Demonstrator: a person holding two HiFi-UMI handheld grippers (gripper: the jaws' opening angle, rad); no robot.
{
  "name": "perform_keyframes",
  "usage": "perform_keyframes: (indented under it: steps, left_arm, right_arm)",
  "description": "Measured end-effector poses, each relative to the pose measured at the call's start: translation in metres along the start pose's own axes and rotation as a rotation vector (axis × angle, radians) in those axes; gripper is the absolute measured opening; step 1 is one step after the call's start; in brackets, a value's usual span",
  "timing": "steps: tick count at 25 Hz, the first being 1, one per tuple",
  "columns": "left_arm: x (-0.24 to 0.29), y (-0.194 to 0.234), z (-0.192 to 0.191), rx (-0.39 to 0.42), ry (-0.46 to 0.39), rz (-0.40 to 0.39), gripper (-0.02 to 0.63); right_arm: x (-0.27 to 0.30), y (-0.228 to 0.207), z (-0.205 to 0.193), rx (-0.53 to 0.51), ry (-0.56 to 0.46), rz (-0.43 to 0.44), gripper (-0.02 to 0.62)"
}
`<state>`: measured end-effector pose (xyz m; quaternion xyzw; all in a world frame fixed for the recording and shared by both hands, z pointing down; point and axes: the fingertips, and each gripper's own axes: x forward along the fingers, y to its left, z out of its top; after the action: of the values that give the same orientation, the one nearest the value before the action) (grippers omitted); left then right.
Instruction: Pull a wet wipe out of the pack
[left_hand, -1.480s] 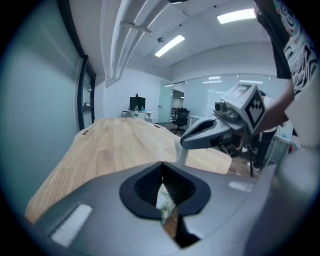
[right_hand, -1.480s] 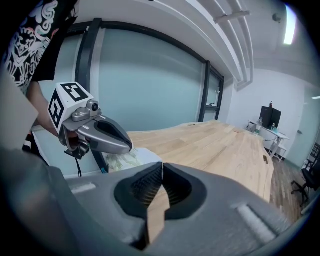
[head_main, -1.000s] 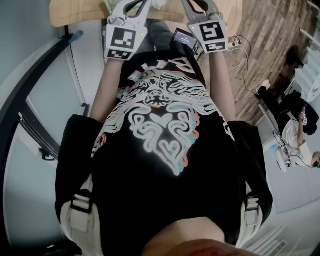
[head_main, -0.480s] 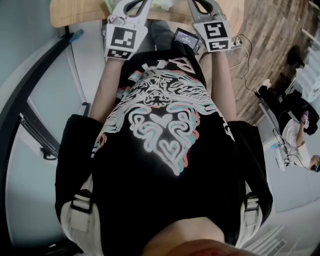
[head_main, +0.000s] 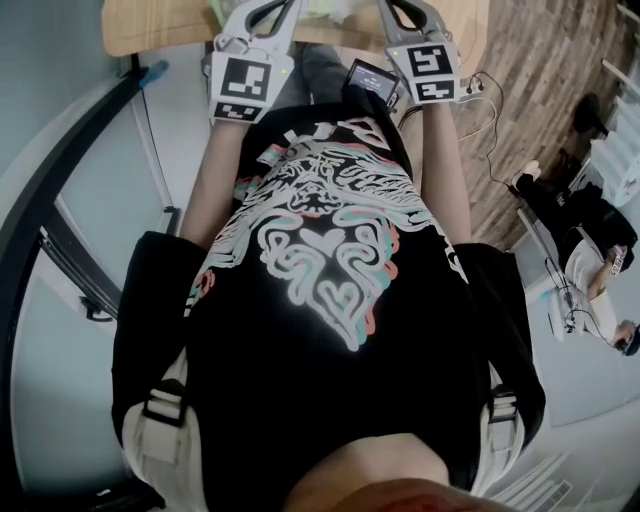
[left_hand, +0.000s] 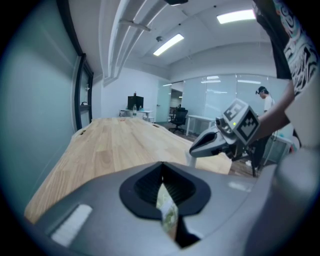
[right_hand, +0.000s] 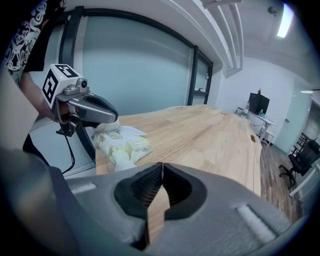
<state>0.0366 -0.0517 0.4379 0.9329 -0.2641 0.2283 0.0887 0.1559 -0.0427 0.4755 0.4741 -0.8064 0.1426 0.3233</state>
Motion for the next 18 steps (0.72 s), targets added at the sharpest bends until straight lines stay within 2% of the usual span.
perform_keyframes:
  steps: [13, 18]
  left_arm:
    - [-0.004, 0.002, 0.000, -0.002, -0.002, 0.011, -0.011]
    - [-0.005, 0.001, 0.001, -0.001, -0.002, 0.012, -0.011]
  right_arm:
    - [0.001, -0.008, -0.014, 0.004, 0.039, -0.066, 0.003]
    - [0.001, -0.014, -0.019, 0.066, 0.040, -0.094, 0.003]
